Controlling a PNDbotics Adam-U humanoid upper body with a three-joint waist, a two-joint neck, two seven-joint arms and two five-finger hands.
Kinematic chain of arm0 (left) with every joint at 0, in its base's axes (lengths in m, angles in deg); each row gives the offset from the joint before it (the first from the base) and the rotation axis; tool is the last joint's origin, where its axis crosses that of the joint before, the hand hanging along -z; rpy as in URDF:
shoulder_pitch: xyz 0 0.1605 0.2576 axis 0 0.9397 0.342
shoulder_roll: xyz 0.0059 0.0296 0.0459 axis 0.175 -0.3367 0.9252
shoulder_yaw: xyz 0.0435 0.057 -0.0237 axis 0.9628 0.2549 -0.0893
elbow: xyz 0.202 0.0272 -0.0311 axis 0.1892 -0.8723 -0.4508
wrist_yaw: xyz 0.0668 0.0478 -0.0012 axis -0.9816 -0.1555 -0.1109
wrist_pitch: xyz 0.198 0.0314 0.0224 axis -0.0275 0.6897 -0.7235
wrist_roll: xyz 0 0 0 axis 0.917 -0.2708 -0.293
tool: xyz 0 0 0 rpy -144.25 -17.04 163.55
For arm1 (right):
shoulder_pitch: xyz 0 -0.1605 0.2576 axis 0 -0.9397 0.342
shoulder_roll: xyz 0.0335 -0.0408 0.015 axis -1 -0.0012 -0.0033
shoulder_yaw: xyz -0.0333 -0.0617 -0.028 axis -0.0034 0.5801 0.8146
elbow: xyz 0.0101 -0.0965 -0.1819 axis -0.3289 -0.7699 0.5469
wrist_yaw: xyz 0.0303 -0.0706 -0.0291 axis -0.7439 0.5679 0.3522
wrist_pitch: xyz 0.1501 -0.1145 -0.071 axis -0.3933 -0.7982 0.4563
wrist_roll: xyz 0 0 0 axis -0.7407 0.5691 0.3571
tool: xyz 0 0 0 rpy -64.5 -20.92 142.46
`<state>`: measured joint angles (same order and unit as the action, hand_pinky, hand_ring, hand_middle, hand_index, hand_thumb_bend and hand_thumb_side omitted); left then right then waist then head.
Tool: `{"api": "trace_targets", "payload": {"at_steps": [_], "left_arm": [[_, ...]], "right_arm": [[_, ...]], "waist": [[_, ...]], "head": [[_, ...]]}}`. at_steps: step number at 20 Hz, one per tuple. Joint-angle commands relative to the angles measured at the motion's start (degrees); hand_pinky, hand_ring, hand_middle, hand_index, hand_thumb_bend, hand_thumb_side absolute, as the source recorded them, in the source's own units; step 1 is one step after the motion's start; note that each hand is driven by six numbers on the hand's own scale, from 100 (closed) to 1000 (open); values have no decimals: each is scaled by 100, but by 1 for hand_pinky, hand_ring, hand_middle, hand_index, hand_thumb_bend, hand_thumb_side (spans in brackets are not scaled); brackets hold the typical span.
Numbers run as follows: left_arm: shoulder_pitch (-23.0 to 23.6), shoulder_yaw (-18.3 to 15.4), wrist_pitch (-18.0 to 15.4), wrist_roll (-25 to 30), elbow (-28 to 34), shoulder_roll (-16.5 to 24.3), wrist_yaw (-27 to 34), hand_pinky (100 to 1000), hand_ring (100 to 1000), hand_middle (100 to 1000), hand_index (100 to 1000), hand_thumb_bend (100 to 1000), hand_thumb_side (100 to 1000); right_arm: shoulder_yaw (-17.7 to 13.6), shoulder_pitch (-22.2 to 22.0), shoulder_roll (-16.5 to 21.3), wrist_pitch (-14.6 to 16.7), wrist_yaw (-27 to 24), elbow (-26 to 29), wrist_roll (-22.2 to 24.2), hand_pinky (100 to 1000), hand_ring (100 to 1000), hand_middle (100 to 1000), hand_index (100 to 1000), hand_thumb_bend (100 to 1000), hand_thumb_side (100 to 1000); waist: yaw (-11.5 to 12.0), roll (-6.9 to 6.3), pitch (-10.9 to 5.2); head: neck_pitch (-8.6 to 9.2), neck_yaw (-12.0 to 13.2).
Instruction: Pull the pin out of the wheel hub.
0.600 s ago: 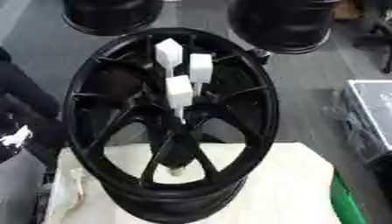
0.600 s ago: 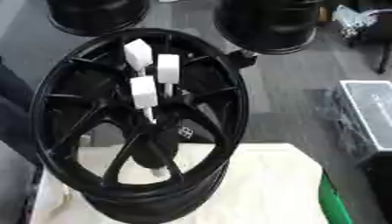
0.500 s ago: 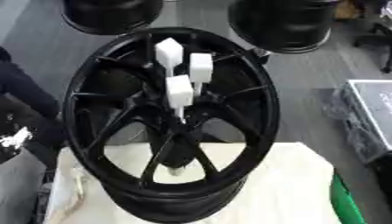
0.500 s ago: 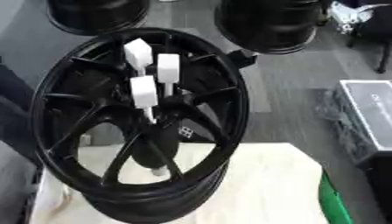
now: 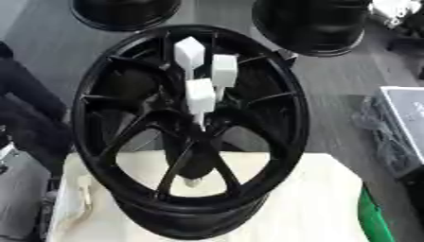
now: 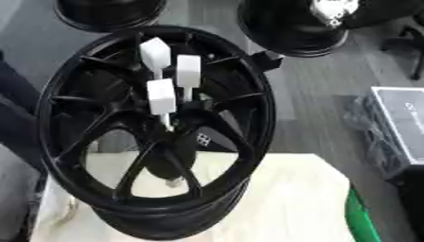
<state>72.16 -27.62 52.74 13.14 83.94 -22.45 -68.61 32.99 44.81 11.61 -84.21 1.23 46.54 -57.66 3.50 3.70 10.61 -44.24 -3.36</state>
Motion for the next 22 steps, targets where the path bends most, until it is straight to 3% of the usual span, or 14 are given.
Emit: {"api": "trace_targets", "payload": {"at_steps": [1, 6, 11, 12, 14, 18, 22], "left_arm": [[-84, 35, 24, -19, 132, 144, 52, 490, 456, 514, 632, 635, 295], [-158, 91, 85, -60, 124, 138, 116, 487, 450, 508, 632, 648, 313], [-191, 136, 118, -61, 104, 137, 168, 487, 449, 507, 632, 650, 319], [-192, 137, 119, -60, 102, 137, 172, 486, 449, 507, 633, 658, 326], [-208, 146, 123, -56, 90, 139, 173, 486, 448, 507, 633, 661, 330], [-211, 146, 122, -55, 58, 142, 166, 486, 449, 507, 633, 664, 335], [-217, 159, 118, -38, 34, 139, 145, 486, 448, 507, 633, 669, 338]], "right_arm": [[195, 287, -120, 32, 267, -164, 293, 723, 510, 804, 910, 100, 353], [611, 670, -514, 27, 733, -738, 763, 729, 489, 843, 931, 100, 567], [653, 846, -790, 237, 1198, -1161, 1228, 730, 483, 849, 936, 100, 617], [626, 856, -820, 290, 1283, -1197, 1313, 731, 468, 856, 943, 100, 694], [714, 897, -889, 408, 1464, -1257, 1494, 731, 456, 854, 942, 100, 748], [745, 937, -984, 666, 1919, -1267, 2028, 734, 454, 867, 948, 100, 775], [713, 928, -1072, 955, 2528, -1317, 2320, 738, 456, 881, 956, 100, 700]], "waist": [[48, -10, -46], [291, 21, -23], [436, 25, -10], [440, 24, -10], [509, 26, -1], [521, 23, -4], [519, 19, -9]], "head": [[12, -108], [12, -286], [13, -400], [14, -403], [26, -451], [29, -459], [38, -477]]}}
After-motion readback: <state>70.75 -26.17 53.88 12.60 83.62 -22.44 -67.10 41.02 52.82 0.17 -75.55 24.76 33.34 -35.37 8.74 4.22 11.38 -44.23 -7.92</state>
